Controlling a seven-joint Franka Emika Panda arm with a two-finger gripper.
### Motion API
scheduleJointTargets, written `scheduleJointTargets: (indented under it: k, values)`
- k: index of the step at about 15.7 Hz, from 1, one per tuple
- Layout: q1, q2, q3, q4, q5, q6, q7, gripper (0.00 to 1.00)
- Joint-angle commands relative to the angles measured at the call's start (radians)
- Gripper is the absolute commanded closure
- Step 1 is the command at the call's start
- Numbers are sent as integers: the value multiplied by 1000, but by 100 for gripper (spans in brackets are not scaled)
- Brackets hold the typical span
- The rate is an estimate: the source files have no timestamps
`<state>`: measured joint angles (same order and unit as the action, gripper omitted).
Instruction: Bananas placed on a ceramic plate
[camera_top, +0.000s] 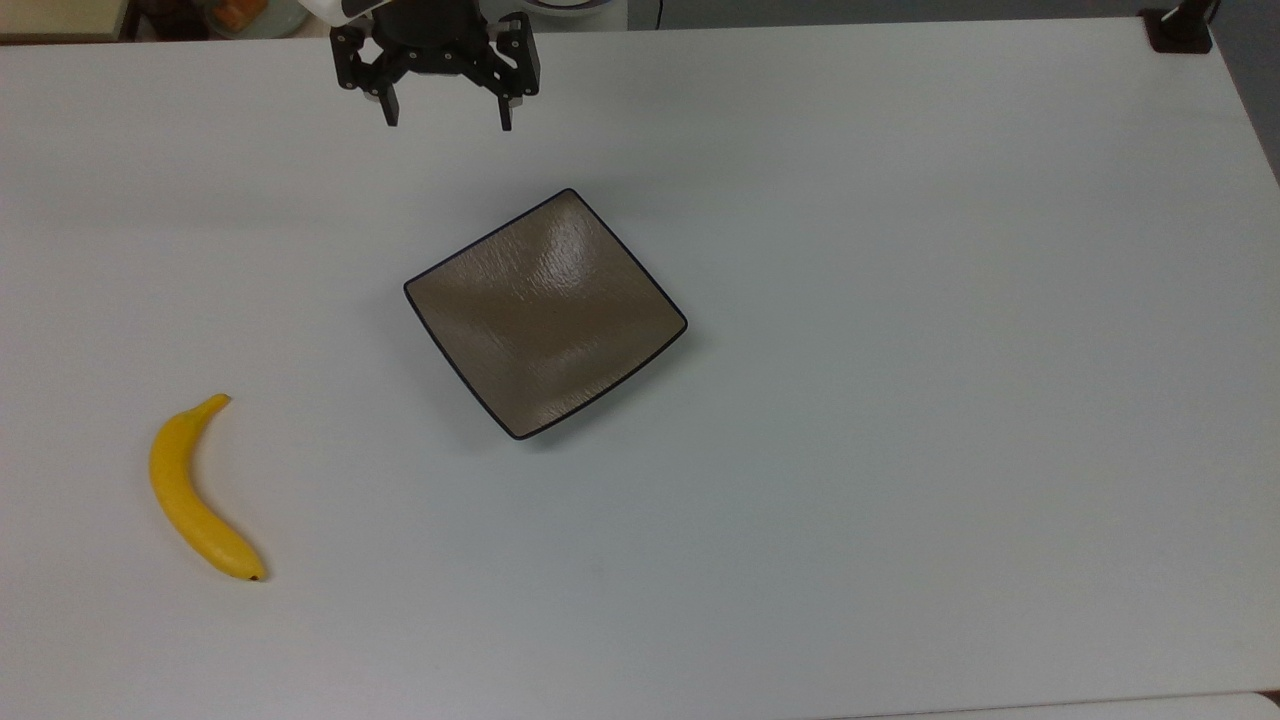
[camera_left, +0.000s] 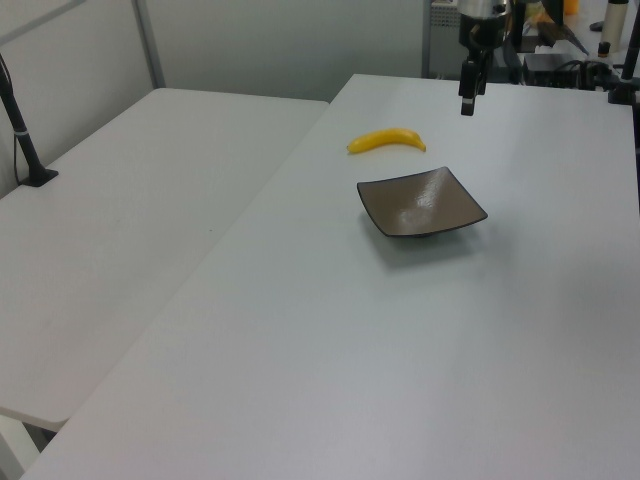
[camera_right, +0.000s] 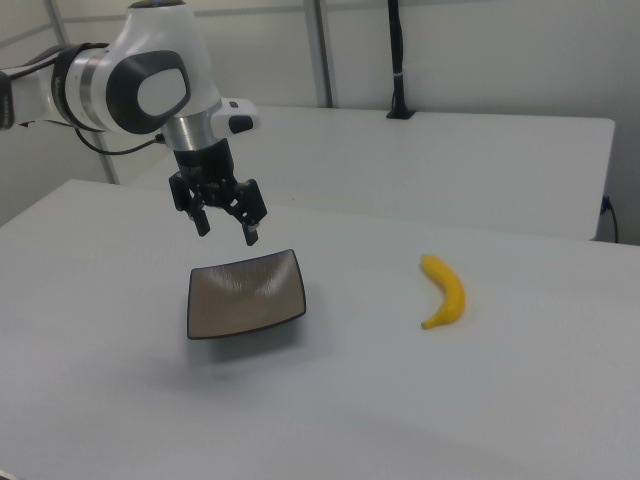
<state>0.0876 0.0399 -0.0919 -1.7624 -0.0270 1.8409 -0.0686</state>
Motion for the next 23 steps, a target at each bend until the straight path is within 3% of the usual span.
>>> scheduleJointTargets:
  k: [1,14,19,23]
  values:
    - [9,-25,-3,-37,-14,35,-2,0]
    - [9,-15,-2,-37,-16,38,-7,0]
    - [5,-12,-2,-32,-34,119,-20,0]
    - [-15,-8,-3,-28,-44,126,-183,0]
